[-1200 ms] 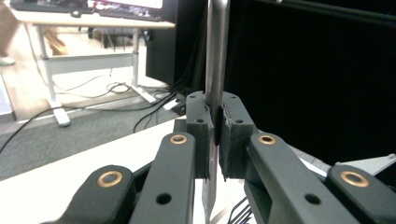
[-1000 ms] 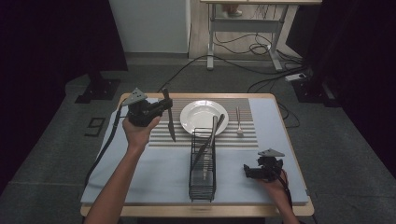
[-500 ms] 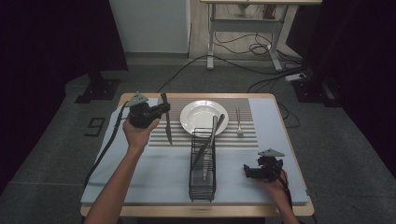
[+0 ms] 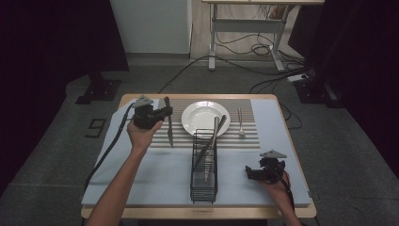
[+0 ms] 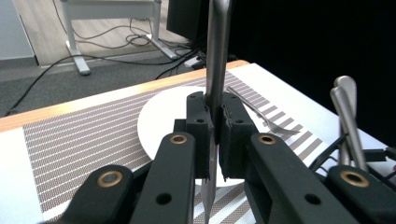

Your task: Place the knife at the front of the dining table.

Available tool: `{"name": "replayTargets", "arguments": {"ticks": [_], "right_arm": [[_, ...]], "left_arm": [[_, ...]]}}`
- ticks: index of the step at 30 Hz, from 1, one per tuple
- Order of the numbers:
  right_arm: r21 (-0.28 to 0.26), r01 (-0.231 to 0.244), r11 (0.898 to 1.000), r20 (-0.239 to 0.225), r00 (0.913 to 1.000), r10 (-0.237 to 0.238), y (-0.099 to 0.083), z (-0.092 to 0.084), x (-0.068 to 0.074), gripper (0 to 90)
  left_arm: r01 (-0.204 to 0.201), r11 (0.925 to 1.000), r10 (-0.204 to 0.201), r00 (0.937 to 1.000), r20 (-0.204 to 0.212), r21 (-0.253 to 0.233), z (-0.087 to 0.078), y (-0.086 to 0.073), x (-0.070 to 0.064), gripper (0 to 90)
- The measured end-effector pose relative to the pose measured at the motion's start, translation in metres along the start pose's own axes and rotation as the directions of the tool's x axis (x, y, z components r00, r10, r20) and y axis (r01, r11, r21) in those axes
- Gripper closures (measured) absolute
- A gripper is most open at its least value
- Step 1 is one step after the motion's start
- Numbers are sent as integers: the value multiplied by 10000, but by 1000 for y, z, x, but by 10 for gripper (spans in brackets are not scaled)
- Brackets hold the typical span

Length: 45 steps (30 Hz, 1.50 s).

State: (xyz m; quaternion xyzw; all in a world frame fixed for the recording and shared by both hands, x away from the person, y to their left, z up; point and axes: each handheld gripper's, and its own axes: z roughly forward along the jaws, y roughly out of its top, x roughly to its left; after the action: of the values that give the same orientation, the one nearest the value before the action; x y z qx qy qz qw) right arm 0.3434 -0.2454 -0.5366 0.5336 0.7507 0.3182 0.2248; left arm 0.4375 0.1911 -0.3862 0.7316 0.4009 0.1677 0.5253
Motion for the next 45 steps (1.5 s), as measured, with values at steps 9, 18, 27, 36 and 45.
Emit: {"name": "replayTargets", "arguments": {"ticks": [9,18,27,36,45], "right_arm": [[3,-13,10000,-7,10000,13,0,0,0,0],[6,-11,10000,-7,10000,11,0,0,0,0],[6,-9,10000,0,10000,9,0,0,0,0],[4,-9,10000,2,10000,9,0,0,0,0],[12,-10,10000,3,10000,10,0,0,0,0]], "left_arm": [[39,9989,-20,9992,-397,472,13,-4,10,842],[169,9972,-109,9966,-818,727,15,-1,20,843],[442,9967,-381,9955,-871,688,25,0,27,843],[517,9970,-467,9952,-863,570,31,-3,29,843],[604,9977,-580,9955,-750,292,30,-8,31,844]]}}
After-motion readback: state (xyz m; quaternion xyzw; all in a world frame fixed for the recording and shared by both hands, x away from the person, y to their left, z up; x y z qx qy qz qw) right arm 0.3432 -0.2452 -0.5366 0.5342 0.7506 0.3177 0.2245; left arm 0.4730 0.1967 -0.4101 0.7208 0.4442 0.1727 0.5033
